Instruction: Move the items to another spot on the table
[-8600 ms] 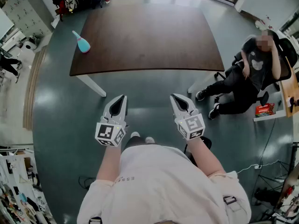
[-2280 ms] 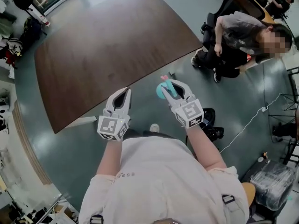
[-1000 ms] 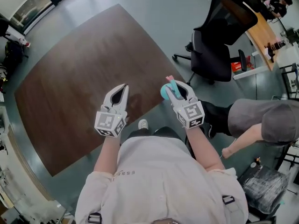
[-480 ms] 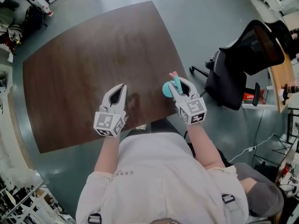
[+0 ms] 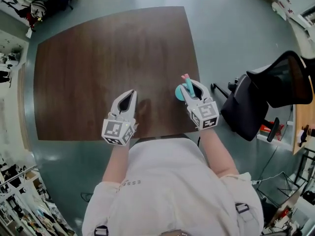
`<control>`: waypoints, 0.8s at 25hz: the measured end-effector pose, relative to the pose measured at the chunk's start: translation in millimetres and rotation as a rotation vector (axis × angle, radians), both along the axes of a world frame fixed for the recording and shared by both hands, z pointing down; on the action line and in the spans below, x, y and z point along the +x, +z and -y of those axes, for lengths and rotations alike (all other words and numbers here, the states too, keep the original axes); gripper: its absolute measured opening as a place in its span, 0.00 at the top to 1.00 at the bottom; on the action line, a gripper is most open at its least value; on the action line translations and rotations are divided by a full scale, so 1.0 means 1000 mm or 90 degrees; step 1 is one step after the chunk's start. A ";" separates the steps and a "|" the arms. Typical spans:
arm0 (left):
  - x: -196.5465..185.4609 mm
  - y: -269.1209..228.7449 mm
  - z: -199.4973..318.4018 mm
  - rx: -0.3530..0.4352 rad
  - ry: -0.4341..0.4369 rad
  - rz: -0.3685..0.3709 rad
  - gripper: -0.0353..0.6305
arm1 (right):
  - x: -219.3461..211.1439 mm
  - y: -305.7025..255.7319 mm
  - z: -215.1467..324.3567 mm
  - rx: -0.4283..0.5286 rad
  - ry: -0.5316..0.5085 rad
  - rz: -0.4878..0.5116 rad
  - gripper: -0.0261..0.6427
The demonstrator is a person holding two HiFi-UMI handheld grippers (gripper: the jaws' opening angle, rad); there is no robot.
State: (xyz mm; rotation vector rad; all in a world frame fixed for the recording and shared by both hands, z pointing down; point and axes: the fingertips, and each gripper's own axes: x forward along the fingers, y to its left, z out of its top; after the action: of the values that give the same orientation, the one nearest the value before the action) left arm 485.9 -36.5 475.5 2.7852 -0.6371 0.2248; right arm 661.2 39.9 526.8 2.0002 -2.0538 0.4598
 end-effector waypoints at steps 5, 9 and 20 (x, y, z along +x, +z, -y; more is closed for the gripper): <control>0.001 0.010 0.001 -0.009 -0.032 0.014 0.92 | 0.007 0.010 0.009 -0.004 -0.031 -0.002 0.78; 0.007 0.018 -0.001 -0.015 -0.029 0.023 0.92 | 0.004 0.017 0.009 0.002 -0.045 0.008 0.78; 0.005 0.008 0.003 -0.004 -0.006 0.013 0.92 | 0.008 -0.002 0.010 0.035 0.019 0.022 0.68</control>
State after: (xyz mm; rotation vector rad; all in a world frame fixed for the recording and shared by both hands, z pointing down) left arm 491.1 -39.2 483.3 2.7765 -0.6523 0.2542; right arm 669.4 30.1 525.2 2.0717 -2.0812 0.4518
